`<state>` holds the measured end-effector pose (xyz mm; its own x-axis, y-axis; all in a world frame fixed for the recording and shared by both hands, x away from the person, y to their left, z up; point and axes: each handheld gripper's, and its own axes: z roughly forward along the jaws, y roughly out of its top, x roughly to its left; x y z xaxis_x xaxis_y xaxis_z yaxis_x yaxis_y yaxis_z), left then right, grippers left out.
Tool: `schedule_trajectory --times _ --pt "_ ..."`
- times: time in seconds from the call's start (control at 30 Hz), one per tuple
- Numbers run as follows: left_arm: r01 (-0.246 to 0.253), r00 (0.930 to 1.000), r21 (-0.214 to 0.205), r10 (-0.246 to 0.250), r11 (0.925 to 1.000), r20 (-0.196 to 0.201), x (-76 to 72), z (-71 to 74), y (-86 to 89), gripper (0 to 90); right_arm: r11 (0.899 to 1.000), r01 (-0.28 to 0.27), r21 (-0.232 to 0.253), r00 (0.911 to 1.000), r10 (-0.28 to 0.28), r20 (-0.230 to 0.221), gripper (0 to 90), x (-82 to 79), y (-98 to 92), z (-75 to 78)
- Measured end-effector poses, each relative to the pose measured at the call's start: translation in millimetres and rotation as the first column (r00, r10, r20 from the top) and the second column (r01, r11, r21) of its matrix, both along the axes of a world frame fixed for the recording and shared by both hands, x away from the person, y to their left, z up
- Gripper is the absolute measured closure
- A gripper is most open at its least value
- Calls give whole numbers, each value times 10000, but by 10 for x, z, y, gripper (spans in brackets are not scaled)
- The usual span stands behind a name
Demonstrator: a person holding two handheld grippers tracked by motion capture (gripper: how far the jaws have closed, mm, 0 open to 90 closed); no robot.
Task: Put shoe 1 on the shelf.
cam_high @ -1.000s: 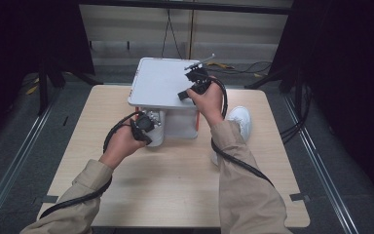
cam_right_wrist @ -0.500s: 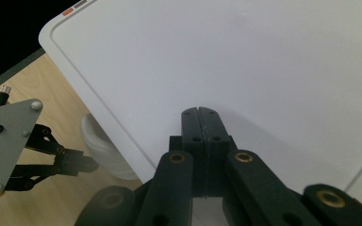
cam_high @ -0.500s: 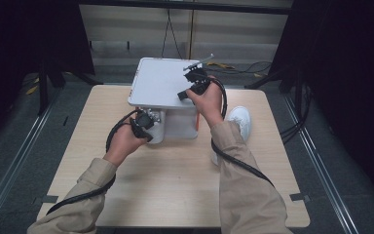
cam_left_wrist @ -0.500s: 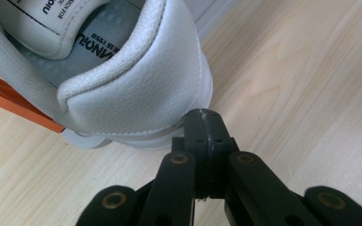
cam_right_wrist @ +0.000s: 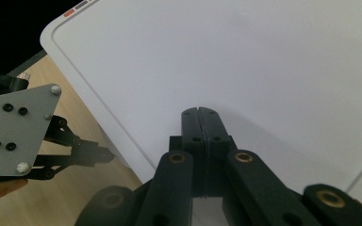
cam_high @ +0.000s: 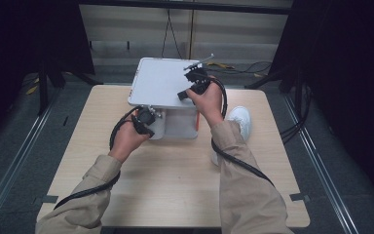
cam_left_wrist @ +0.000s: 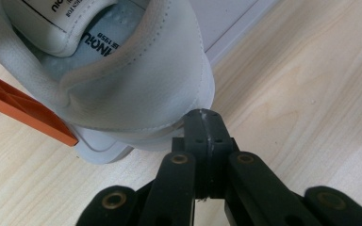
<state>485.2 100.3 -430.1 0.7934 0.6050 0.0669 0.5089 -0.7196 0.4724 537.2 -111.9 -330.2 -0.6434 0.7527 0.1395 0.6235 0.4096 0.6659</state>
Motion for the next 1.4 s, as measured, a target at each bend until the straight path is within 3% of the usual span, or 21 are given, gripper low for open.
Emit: schedule_trajectory --times 0.13,0.3,0.43,0.53,0.7,0.77,0.9,0.93,1.0,1.03,1.4 --pt "29 10000 -54 -30 10000 -92 -43 35 16 900 10000 7 37 10000 -7 24 900 -4 -5 -2" --pt "236 9996 -259 -240 9994 -164 -130 226 83 900 10000 25 77 10000 -25 13 900 -4 -8 4" --pt "136 9997 -653 -149 9978 -196 -183 399 177 845 9999 91 -85 10000 -91 40 883 -26 -8 23" --pt "34 9990 -1179 -87 9930 -440 -216 530 233 814 9993 218 -308 9998 -219 -13 819 -52 -39 55" --pt "165 9995 -1304 -201 9913 -261 -254 746 267 709 9983 359 -452 9993 -355 98 753 -144 -137 149" --pt "102 9994 -1536 -149 9881 -299 -250 813 270 615 9983 308 -497 9993 -298 204 717 -194 -180 190" --pt "-136 9997 -1729 100 9848 -217 -222 932 246 521 9976 452 -533 9987 -439 247 672 -312 -277 241" --pt "-119 9999 -1714 100 9851 -119 -215 962 233 458 9975 466 -536 9986 -451 285 624 -372 -338 246" --pt "-145 9999 -1911 125 9815 -115 -202 1009 192 418 9977 485 -475 9985 -471 291 610 -403 -373 247" --pt "-83 9999 -1959 61 9806 -118 -191 1033 172 382 9979 511 -397 9984 -502 245 554 -454 -451 237" --pt "-162 9999 -2326 170 9724 16 18 1169 52 286 9964 784 -307 9969 -782 73 382 -694 -815 135"
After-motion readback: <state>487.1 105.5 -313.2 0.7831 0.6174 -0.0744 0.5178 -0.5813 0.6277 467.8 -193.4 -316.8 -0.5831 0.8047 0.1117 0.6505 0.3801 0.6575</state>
